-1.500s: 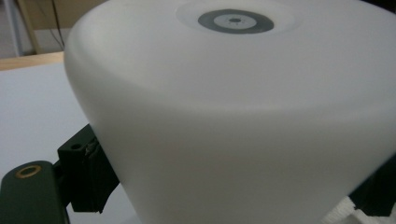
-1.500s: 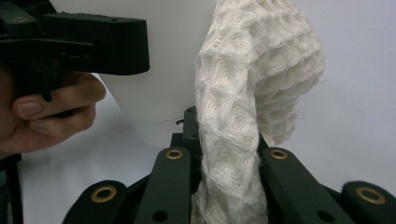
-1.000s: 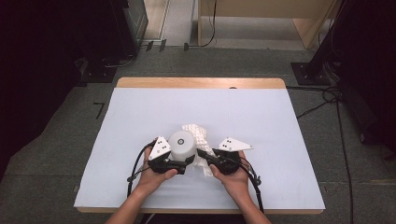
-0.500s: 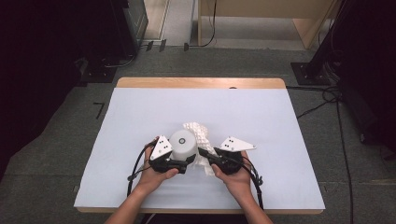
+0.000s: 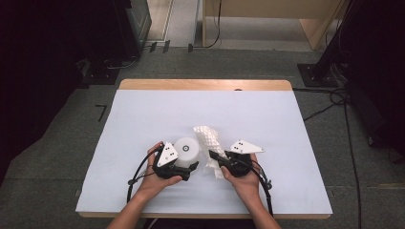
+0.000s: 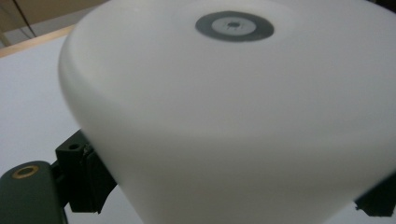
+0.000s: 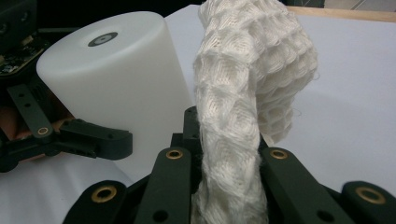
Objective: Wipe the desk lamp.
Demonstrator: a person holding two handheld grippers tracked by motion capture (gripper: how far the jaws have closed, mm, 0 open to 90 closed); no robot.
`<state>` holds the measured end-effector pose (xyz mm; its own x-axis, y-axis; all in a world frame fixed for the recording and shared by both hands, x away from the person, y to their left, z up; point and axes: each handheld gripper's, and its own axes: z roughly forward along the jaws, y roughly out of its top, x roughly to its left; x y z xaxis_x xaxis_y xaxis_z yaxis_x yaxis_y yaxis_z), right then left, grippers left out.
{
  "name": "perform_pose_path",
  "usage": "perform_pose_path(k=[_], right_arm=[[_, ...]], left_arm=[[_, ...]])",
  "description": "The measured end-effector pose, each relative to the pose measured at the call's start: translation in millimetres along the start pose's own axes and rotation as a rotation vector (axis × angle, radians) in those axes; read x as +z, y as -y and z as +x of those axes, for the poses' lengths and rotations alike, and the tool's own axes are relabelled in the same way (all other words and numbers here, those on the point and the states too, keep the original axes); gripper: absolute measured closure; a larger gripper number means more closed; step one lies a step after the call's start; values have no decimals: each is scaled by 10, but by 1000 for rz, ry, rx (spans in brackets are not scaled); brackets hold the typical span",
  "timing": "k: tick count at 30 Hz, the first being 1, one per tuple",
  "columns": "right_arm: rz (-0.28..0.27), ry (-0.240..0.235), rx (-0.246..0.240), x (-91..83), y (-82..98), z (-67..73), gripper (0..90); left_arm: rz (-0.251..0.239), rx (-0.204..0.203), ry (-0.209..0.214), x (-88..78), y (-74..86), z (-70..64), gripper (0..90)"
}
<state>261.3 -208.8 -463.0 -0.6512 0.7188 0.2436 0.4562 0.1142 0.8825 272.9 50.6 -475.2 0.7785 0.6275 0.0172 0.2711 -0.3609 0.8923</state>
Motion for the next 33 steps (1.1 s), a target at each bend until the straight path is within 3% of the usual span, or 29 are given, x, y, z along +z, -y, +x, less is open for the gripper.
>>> perform_pose_path(k=[3, 6, 9, 12, 15, 19, 21, 26, 31, 33], right_arm=[[-7, 4, 3, -11, -11, -1, 791], [-18, 5, 6, -22, -24, -10, 791], [-10, 13, 14, -10, -10, -23, 790], [11, 1, 21, 37, 27, -4, 791], [24, -23, 12, 69, 40, 34, 791], [56, -61, 3, 151, 84, 130, 792], [74, -75, -11, 202, 107, 195, 793], [55, -90, -15, 190, 41, 269, 795], [-26, -104, -28, 13, -138, 298, 796], [-56, -103, -41, -57, -198, 295, 796]], left_arm=[[7, -39, -30, -43, 36, -19, 43], [-8, -91, -94, -82, 55, -90, 37], [6, -87, -161, -28, 60, -194, 37], [10, -81, -172, 9, 40, -214, 80], [-1, -101, -127, -23, 15, -128, 87], [-78, -145, -44, -164, -73, 66, 88], [-98, -165, 18, -220, -113, 148, 88], [-75, -105, 47, -218, -119, 133, 89], [-16, -51, 63, -122, -101, 51, 88], [-20, -45, 66, -109, -106, 32, 88]])
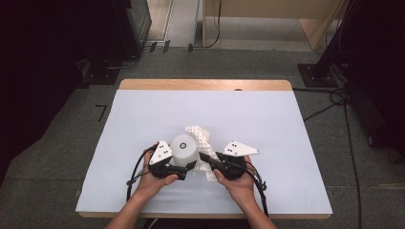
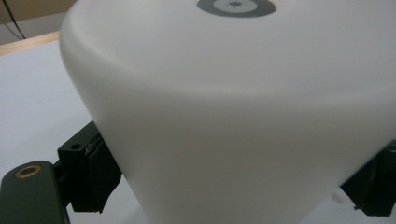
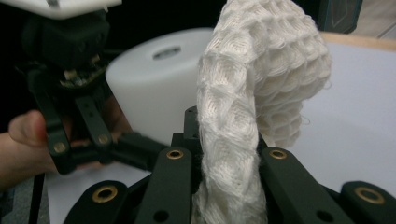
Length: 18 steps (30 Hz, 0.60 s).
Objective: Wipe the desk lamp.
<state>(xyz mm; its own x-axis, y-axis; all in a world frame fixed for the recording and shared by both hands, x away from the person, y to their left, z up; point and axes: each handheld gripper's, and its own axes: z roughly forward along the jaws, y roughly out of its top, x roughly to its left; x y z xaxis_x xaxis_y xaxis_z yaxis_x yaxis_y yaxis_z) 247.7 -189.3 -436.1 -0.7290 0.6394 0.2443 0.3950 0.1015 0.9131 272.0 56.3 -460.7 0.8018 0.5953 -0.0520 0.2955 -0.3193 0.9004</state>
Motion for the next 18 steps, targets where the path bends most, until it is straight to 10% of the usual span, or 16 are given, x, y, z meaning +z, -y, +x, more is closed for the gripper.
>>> perform_pose_path(k=[11, 18], right_arm=[[129, -15, 99, 251, 264, -115, 796], [43, -20, 69, 98, 77, -54, 795]], left_arm=[[-66, -73, 6, -121, -56, 134, 89], [-16, -35, -10, -47, -20, 101, 88]])
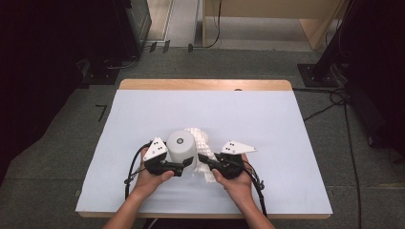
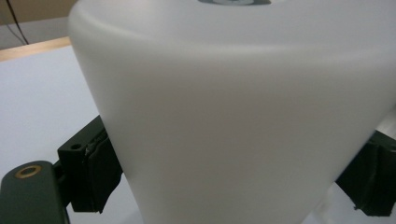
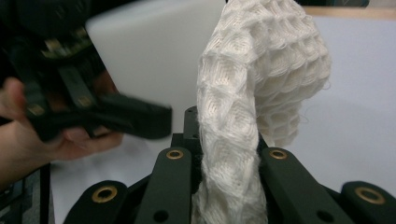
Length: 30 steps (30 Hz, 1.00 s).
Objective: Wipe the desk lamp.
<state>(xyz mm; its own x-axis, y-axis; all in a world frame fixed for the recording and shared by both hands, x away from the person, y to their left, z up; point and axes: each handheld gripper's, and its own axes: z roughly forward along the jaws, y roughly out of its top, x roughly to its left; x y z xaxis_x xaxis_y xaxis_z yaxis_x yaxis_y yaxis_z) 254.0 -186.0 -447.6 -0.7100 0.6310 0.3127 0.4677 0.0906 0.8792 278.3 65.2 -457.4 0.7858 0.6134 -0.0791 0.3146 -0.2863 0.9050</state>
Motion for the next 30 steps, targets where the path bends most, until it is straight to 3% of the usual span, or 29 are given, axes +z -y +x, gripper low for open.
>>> perform_pose_path(k=[5, 9, 16, 21, 26, 30], right_arm=[[-52, 26, -8, -166, -98, -34, 794], [-31, 46, 1, -157, -46, -111, 795], [3, 65, 22, -88, 65, -201, 795], [16, 66, 24, -69, 100, -210, 794], [28, 62, 22, -41, 114, -222, 793], [42, 64, 22, -10, 138, -225, 793]], left_arm=[[57, 44, -19, 86, 38, -61, 88], [87, 61, -32, 139, 81, -83, 87], [54, 31, -47, 107, 164, -121, 85], [23, -2, -97, 47, 204, -153, 83], [-31, -7, -181, -1, 214, -236, 75], [-49, -7, -193, -34, 192, -247, 73]])
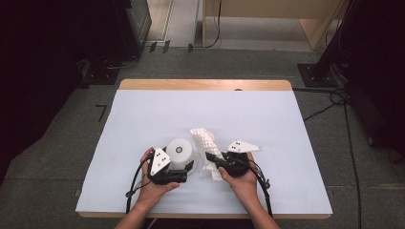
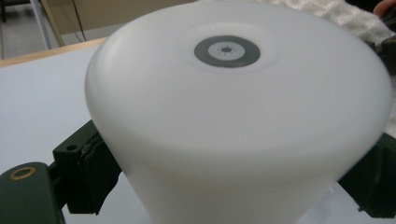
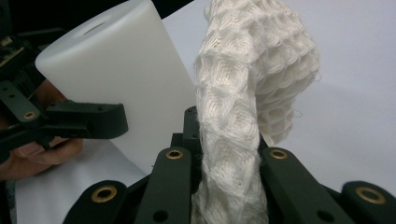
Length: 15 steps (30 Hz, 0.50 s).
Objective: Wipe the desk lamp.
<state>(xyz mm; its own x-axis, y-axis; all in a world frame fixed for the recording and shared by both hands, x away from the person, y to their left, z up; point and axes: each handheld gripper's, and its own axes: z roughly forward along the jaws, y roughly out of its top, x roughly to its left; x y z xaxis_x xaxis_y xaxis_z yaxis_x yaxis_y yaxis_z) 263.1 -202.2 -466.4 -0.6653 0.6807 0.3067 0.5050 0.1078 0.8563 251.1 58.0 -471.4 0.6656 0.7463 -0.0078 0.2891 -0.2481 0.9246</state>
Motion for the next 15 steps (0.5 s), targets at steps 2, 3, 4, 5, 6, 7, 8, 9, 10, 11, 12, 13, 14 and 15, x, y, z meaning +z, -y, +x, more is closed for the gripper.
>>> perform_pose_path(k=[2, 3, 4, 5, 6, 7, 8, 9, 10, 11, 12, 13, 14, 15], right_arm=[[4, -3, 2, 7, 9, 6, 793], [8, -7, -1, 23, 20, 16, 793], [12, -10, 0, 38, 31, 28, 793], [24, -13, -4, 66, 49, 47, 793], [36, -19, -10, 99, 69, 69, 793], [51, -24, -16, 134, 90, 92, 794], [63, -30, -22, 168, 108, 112, 794], [69, -38, -22, 199, 125, 137, 793], [76, -41, -25, 223, 136, 161, 793], [78, -44, -31, 239, 140, 183, 793], [76, -48, -28, 239, 130, 209, 794], [65, -52, -31, 235, 118, 220, 794], [53, -57, -31, 218, 96, 232, 794], [39, -58, -31, 194, 67, 246, 794]], left_arm=[[-4, 9, -8, 3, -5, -3, 73], [-3, 10, -3, 5, -10, -1, 75], [1, 14, 3, 8, -16, 0, 77], [-1, 22, 6, 9, -22, 6, 79], [-5, 25, 13, 5, -32, 18, 82], [-12, 22, 27, -3, -49, 38, 82], [-18, 17, 36, -20, -73, 66, 83], [-30, 7, 44, -37, -97, 98, 83], [-39, 1, 59, -54, -122, 134, 84], [-37, 3, 77, -67, -147, 171, 85], [-33, 10, 87, -71, -156, 188, 85], [-26, 14, 105, -72, -160, 204, 86], [-14, 20, 130, -69, -159, 217, 86], [-5, 24, 144, -58, -150, 216, 86]])
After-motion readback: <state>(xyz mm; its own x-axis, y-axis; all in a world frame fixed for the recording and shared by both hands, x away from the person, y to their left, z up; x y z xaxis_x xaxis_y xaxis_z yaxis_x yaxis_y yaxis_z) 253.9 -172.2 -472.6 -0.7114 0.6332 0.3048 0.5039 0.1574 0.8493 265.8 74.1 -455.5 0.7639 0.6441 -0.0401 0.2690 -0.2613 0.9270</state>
